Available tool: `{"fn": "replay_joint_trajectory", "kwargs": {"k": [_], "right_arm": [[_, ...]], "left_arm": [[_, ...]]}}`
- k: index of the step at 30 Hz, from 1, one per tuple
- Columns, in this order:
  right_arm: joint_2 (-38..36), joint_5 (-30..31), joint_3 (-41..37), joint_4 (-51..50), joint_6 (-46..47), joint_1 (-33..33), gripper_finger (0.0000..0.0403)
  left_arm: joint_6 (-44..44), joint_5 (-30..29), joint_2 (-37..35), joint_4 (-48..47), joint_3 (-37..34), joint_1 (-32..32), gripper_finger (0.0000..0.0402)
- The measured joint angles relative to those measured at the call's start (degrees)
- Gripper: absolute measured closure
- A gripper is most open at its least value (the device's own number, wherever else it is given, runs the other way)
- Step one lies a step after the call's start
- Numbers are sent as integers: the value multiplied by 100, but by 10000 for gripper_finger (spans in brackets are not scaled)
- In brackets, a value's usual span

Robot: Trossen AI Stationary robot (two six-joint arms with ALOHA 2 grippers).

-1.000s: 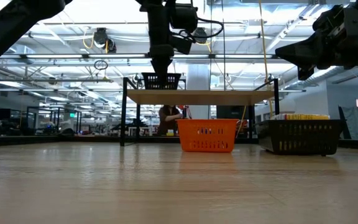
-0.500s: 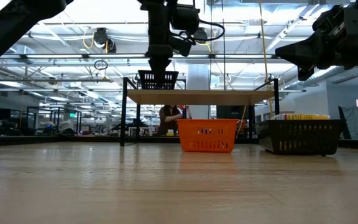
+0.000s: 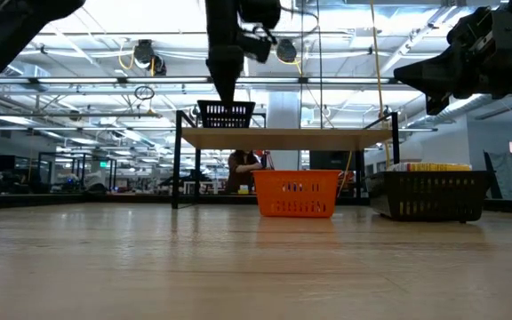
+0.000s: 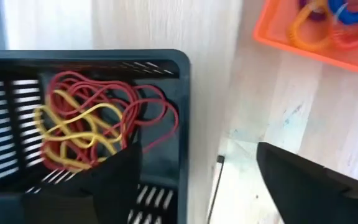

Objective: Pick & Place Office Desk Supplies
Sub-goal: Put the orange bin with spring keychains on the shelf

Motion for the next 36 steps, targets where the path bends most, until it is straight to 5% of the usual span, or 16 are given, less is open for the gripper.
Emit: {"fn": "replay_joint_trajectory", "kwargs": {"k": [7,12,16,24,30,36], "right_arm": [[0,1,0,-33,-13,0,403],[0,-1,-2,-33,2,0,403],[1,-1,0,-37,2,0,403],[2,-1,0,-35,-15,0,403],[68,-111,-1,-41,2,0,402],[127,-143,0,-25,167,0,399]], "left_arm": [[-235,141,-1014,-189,-24,-448,50],[-505,560,-2607,1226,-702,-718,116],[-1076,571,-4174,3097,-2507,-927,202],[-1496,659,-6812,6831,-7596,-1712,380],[-1337,788,-7829,9584,-10033,-2046,391],[-1468,796,-8484,10008,-10980,-2050,393]]}}
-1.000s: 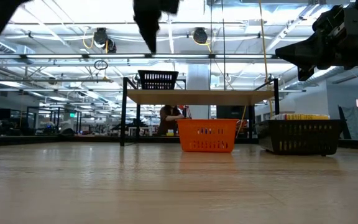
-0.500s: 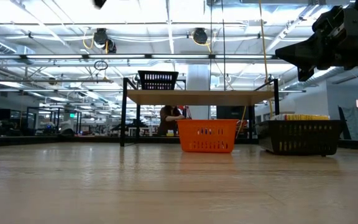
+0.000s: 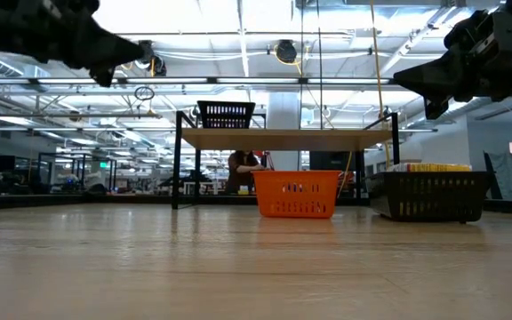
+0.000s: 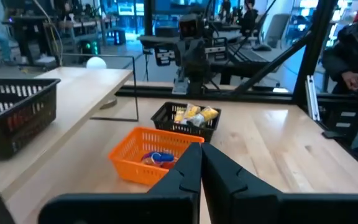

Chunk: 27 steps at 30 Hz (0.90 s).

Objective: Pick & Place Office Desk Supplies
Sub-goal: Put the orange bin with spring keychains on the shelf

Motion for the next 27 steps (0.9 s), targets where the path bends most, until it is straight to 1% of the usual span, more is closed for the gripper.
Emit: {"fn": "replay_joint_trajectory", "kwargs": {"k": [3,5,8,11,18,24,27], "right_arm": [[-2,3,-1,19,10,0,401],[-2,7,-2,18,10,0,401],[-2,9,-2,37,-9,0,399],[-2,11,-2,37,-37,0,399],[-2,14,0,36,-119,0,401],[-4,15,38,328,-77,0,402],[106,15,185,291,-103,0,402]], "left_arm": [[-6,-133,-422,10,-333,9,398],[-34,-123,-666,6,-519,44,398],[-111,-65,-913,5,-731,116,393],[-197,-91,-1075,-25,-858,231,398],[-294,-99,-1129,-455,-892,480,388],[-309,-97,-1122,-480,-892,518,399],[-398,-58,-1122,-480,-892,520,396]]}}
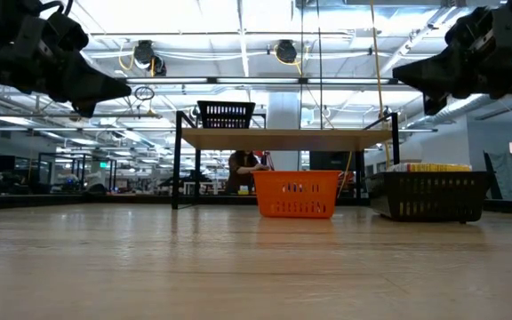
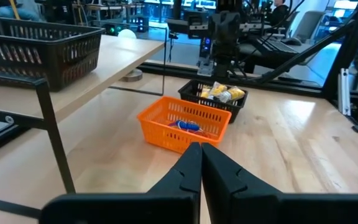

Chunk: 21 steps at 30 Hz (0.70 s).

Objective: Pick & Place Office Desk Supplies
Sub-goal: Put the orange bin with spring keychains on the shelf

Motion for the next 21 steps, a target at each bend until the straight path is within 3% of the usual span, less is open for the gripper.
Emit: {"fn": "replay_joint_trajectory", "kwargs": {"k": [5,8,14,21], "right_arm": [[635,17,537,-255,-81,35,402],[1300,387,1239,-645,-123,256,402],[3456,936,3286,-2384,-71,901,385],[6223,1518,5896,-5130,48,1213,302]], "left_arm": [[-52,24,2,3,0,0,382],[-81,29,4,7,0,0,384],[-80,37,4,13,0,0,398],[-79,51,4,10,0,0,384]]}}
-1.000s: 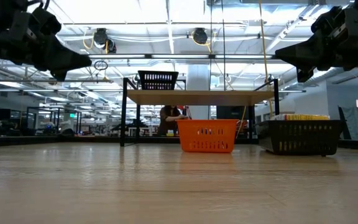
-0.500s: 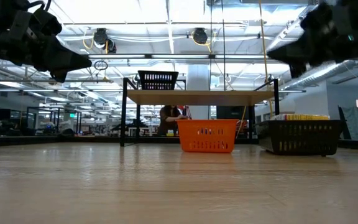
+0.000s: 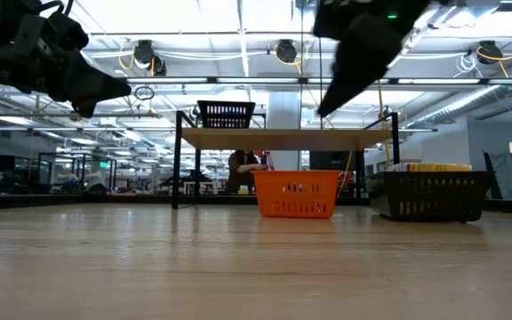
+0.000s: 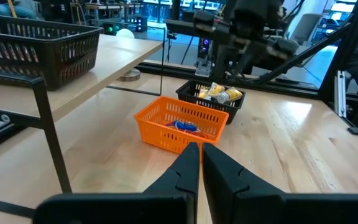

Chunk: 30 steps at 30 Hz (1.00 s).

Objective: Pick & Place Office Desk Supplies
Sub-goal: Put the orange bin with spring keychains on the shelf

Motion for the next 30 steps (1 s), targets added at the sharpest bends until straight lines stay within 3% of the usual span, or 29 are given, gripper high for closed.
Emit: {"fn": "replay_joint_trajectory", "kwargs": {"k": [5,9,13,22,30], "right_arm": [[1246,-11,1138,-666,1,-19,255],[1708,-47,1563,-658,208,-71,238],[2026,-476,1599,-869,460,-257,237],[2506,-756,1595,-1025,533,-475,236],[2461,-784,1595,-1026,499,-520,244]], "left_arm": [[-140,103,0,-3,0,0,379],[-157,260,0,-6,0,-2,378],[-162,358,0,-6,0,-2,378],[-177,355,0,-4,0,-2,378],[-161,332,0,-3,0,-2,378]]}}
